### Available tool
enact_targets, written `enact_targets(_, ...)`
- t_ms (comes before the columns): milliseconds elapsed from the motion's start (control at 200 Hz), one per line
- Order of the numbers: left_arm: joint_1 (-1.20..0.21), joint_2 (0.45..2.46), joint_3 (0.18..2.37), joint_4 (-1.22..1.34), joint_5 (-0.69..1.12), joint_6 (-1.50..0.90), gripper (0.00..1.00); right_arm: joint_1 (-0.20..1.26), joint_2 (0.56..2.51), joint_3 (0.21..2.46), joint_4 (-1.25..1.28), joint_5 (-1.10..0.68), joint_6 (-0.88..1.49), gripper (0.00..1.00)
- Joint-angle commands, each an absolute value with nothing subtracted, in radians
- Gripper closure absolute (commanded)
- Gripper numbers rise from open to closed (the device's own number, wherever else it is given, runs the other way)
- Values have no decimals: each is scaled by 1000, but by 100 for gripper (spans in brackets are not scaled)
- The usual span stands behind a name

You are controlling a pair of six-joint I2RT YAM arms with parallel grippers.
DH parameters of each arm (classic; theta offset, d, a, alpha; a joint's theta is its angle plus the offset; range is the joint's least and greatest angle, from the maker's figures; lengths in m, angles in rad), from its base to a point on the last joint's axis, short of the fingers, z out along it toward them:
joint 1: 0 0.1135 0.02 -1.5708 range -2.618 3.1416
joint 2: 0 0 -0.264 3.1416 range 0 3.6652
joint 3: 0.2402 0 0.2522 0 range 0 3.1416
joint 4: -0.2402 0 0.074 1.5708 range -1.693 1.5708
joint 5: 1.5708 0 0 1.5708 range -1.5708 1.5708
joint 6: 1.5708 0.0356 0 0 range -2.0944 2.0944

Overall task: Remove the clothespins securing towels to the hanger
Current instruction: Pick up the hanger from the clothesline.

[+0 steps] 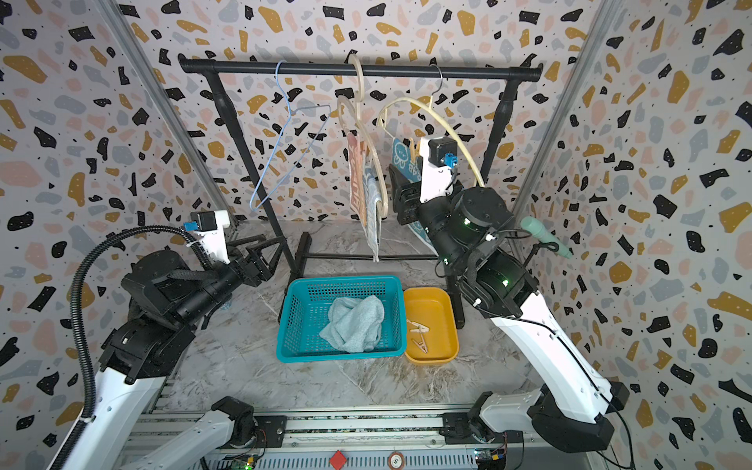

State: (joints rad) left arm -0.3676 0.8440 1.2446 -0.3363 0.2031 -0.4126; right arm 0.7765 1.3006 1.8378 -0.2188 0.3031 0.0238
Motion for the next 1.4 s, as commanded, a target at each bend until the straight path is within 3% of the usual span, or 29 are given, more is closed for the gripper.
enact_targets(0,-367,839,1250,-311,205,-386,26,765,1321,1875,-292,211,69,46)
enact_targets(506,-367,842,1232,-315,200,-374,26,764,1344,1867,-308,159,67,47)
enact_targets(631,-368,840,1225,-313,199,-371,26,764,1336,1868,-305,129,80,38)
enact_targets(766,-367,838,1212,-311,195,-373,26,791,1339,1886,-295,104,88,36)
enact_targets(981,-367,831,1206,-307,198,-379,26,935,1396,1981,-293,223,12,31)
enact_targets(1191,-367,809,1186,-292,208,-387,26,983,1440,1987,-236,275,13,26)
enact_targets(1392,-367,783,1159,-266,226,-401,26,1020,1498,2003,-175,441,5,25)
